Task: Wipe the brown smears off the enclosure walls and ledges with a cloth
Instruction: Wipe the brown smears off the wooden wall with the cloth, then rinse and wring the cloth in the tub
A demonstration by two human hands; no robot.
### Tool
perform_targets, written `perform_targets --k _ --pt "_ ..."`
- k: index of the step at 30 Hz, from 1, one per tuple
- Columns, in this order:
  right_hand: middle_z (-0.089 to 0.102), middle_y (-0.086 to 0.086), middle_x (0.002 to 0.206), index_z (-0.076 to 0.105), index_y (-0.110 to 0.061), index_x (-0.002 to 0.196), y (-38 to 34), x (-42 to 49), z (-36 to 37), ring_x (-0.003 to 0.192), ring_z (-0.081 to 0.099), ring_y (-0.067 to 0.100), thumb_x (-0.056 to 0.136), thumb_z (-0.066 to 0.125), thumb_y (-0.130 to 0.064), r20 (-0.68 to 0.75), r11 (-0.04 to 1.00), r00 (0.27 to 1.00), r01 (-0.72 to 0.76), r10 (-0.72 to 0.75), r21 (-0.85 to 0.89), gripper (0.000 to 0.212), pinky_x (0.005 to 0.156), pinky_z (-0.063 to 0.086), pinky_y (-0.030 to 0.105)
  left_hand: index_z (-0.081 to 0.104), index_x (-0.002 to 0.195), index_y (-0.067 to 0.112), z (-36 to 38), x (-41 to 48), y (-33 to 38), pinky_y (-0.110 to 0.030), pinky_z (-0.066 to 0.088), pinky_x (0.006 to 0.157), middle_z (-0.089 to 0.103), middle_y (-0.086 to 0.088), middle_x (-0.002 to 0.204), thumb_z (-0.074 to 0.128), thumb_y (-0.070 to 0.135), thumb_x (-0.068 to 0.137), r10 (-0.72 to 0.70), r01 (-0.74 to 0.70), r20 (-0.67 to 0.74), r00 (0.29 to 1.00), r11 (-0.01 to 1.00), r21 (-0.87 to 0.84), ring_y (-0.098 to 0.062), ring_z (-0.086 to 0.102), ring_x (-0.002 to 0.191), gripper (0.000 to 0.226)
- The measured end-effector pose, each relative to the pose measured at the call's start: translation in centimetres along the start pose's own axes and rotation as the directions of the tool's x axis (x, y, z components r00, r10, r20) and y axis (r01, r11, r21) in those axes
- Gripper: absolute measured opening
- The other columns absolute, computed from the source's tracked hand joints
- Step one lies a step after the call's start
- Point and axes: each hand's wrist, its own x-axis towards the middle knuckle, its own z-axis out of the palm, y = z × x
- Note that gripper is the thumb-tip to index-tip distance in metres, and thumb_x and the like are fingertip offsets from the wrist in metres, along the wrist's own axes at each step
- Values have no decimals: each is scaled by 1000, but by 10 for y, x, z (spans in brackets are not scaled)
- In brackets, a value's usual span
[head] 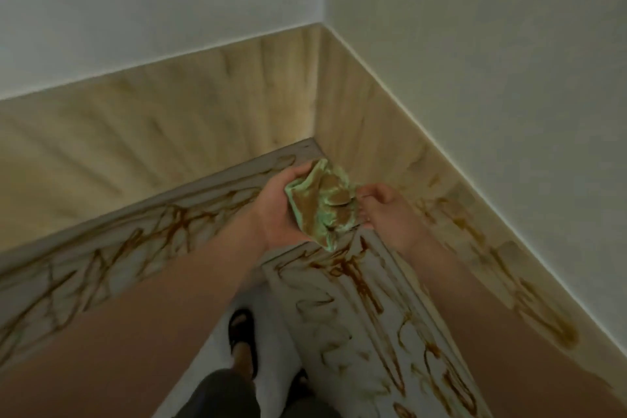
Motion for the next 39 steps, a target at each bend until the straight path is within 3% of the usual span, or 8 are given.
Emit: perform_targets --k 5,10,15,20,29,32,37,39 --pt "60 -13 123 59 -35 129 -47 -12 89 112 59 7 97 62 -41 216 970 965 185 -149 -157 33 92 53 30 74 105 11 -81 -84 -22 -40 54 90 71 -16 113 51 39 95 103 -103 -205 973 995 11 -32 69 97 38" --pt "63 -6 122 64 -29 132 -80 -51 203 110 62 3 99 68 -21 559 878 777 448 -290 -168 34 76 50 7 74 105 10 -154 -186 -62 -40 52 88 70 -18 109 60 34 88 217 -227 -302 928 974 2 -31 68 94 32" --pt "69 -21 104 68 -37 112 -85 -127 327 92 66 -6 95 73 -19 809 746 518 647 -278 -158 25 80 52 16 72 108 9 -222 -309 -136 -39 52 87 70 -18 105 57 32 90 318 -385 -454 832 921 -61 -29 68 91 32" --pt "72 -13 95 69 -39 97 -61 -236 428 85 68 0 96 71 -25 894 613 378 773 -238 -164 14 77 56 23 69 103 6 -272 -420 -244 -39 53 88 69 -18 101 48 30 97 280 -499 -640 716 846 -188 -30 67 88 33" --pt "71 -3 99 67 -37 89 41 -502 558 83 65 -1 95 70 -23 978 425 71 905 -195 19 16 69 44 10 63 92 11 -284 -612 -500 -34 56 69 64 -16 88 39 28 101 275 -774 -819 503 564 -286 -28 62 75 31" --pt "71 2 100 64 -31 85 70 -575 585 86 64 2 96 66 -17 984 458 33 887 -174 51 19 74 45 17 65 97 13 -289 -660 -578 -37 53 76 65 -16 91 44 35 97 174 -841 -902 395 464 -279 -29 62 78 30" --pt "63 2 86 57 -16 82 135 -711 635 88 62 24 86 47 -33 998 621 19 784 -53 18 19 96 55 53 65 97 16 -293 -741 -719 -43 51 86 65 -9 99 54 32 102 -189 -958 -980 65 264 -115 -24 59 89 20" --pt "57 2 88 53 -19 84 154 -751 651 89 60 22 83 46 -30 1000 698 15 716 7 -16 13 96 57 56 66 102 17 -290 -765 -759 -46 50 92 68 -6 106 55 34 103 -259 -979 -965 33 184 -83 -24 63 100 20"
